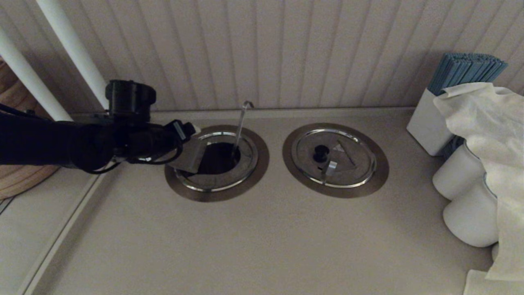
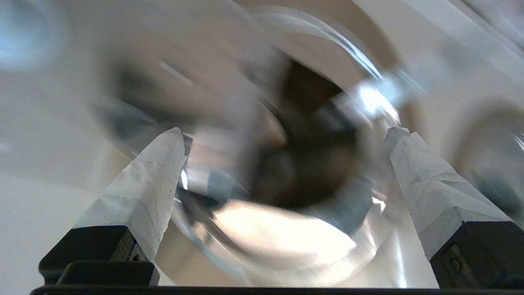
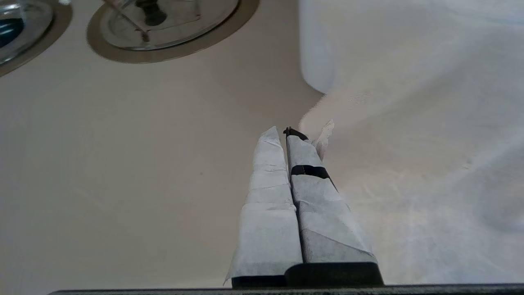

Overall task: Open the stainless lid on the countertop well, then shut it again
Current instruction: Close the lid

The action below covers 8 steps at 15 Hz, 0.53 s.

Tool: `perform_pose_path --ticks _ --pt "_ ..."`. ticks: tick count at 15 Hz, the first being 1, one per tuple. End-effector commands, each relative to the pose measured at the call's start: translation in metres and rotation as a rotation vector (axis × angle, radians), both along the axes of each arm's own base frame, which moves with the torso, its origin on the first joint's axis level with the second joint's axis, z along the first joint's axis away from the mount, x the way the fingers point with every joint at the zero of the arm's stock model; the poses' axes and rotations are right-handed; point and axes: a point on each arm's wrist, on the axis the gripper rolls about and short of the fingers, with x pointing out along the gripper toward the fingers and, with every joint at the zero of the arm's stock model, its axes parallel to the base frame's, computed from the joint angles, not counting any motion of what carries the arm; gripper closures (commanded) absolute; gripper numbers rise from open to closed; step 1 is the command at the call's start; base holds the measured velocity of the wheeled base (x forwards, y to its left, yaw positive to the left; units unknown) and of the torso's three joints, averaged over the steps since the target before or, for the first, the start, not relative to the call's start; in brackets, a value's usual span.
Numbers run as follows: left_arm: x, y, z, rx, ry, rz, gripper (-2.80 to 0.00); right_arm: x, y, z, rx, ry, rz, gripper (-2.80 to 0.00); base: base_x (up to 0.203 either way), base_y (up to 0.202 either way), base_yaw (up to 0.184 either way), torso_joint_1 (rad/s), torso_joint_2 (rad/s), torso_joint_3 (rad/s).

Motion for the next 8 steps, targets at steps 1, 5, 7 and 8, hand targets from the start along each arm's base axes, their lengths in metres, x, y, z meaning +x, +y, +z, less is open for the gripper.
perform_pose_path --ticks 1,5,7,8 --pt "0.021 0.012 -0.028 0.014 0.051 0.041 -2.80 0.000 0.000 0.000 0.000 -0.001 -0.001 0.00 0.000 0.000 0.000 0.000 0.00 0.000" --pt "0.031 0.026 -0.033 0.006 0.041 0.040 -2.80 0.000 0.000 0.000 0.000 0.000 -0.001 0.00 0.000 0.000 0.000 0.000 0.00 0.000" --pt "0.031 0.026 -0.034 0.008 0.044 0.041 -2.80 0.000 0.000 0.000 0.000 0.000 -0.001 0.00 0.000 0.000 0.000 0.000 0.00 0.000" --pt "0.030 0.026 -0.032 0.005 0.037 0.041 -2.80 0.000 0.000 0.000 0.000 0.000 -0.001 0.00 0.000 0.000 0.000 0.000 0.00 0.000"
